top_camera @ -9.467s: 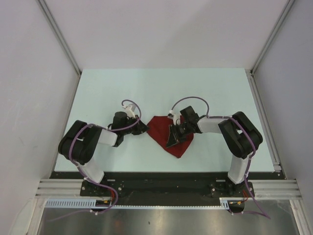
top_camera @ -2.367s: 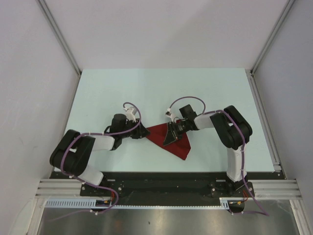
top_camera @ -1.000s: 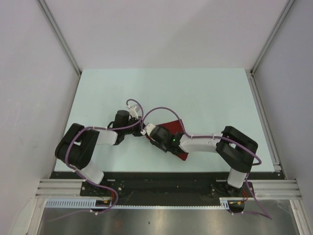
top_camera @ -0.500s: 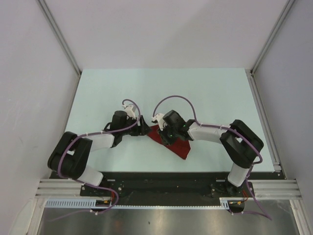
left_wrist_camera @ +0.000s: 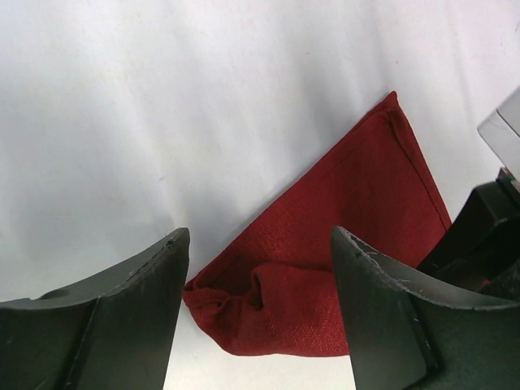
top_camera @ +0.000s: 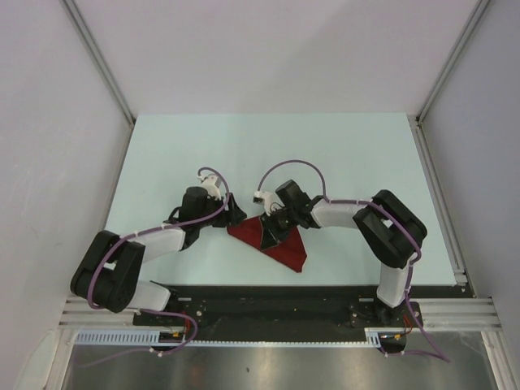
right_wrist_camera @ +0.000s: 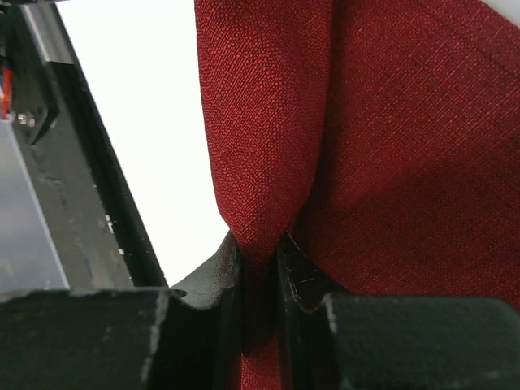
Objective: Fold the napkin, place the utensils inside, and roll it up
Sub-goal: Roll the napkin with the utensil
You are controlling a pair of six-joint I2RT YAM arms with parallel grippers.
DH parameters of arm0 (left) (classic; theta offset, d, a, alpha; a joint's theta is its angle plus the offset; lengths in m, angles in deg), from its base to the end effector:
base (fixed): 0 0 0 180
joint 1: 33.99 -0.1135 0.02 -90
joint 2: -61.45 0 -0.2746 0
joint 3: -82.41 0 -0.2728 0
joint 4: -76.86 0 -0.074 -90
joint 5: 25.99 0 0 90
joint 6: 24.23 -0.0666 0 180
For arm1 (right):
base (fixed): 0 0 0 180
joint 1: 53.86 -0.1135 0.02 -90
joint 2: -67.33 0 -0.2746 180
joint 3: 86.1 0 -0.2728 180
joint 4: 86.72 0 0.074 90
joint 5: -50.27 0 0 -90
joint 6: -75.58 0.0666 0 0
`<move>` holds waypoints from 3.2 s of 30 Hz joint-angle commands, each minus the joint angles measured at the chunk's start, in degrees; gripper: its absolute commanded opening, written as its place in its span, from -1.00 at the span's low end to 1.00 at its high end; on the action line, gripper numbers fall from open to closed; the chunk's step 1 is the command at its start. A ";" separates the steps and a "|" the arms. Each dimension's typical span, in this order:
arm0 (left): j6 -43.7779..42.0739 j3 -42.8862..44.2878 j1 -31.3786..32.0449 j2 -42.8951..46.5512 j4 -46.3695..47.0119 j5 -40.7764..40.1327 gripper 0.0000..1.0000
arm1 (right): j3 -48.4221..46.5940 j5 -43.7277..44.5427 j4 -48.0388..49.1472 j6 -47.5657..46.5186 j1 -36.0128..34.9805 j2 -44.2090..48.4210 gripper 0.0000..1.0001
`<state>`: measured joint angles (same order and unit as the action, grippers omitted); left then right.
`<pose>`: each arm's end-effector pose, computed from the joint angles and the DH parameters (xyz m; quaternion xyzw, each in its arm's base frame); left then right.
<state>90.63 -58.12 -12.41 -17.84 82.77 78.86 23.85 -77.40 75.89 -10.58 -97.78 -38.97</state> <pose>0.2665 -0.1238 0.1314 0.0357 0.8766 -0.2886 0.3835 0.2543 0.3014 0.1137 -0.4028 0.8102 0.4000 0.1458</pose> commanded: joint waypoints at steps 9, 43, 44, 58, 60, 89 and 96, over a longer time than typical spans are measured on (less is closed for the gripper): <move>-0.69 -0.31 -0.31 -0.51 0.90 2.90 0.31 | -0.32 -3.20 -3.49 0.56 2.52 -4.44 -1.00; 2.30 0.66 -0.31 -8.43 3.10 7.65 -1.00 | -1.19 52.69 -6.65 -11.13 -19.97 12.79 0.22; 2.30 0.66 -0.31 -8.60 3.01 7.74 -1.00 | -1.19 52.70 -6.74 -11.30 -20.24 12.18 0.21; 2.21 1.01 -0.31 -8.87 2.83 7.91 -1.00 | -0.84 48.74 -5.86 -12.80 -20.94 8.40 -0.35; 2.03 1.10 -0.31 -8.69 2.83 8.00 -1.00 | -1.37 47.44 -6.38 -12.36 -20.33 7.43 -0.46; 0.18 -0.66 -0.31 -3.15 -0.68 0.44 0.36 | -1.72 34.24 -6.12 -8.58 -5.03 -0.66 -0.70; 2.47 -0.40 -0.31 -7.98 2.48 5.45 -0.74 | -2.60 37.57 -7.44 -7.53 -5.91 2.75 -0.23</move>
<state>92.56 -59.32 -12.63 -23.17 84.51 81.07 20.77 -51.61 67.80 -16.66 -104.57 -34.56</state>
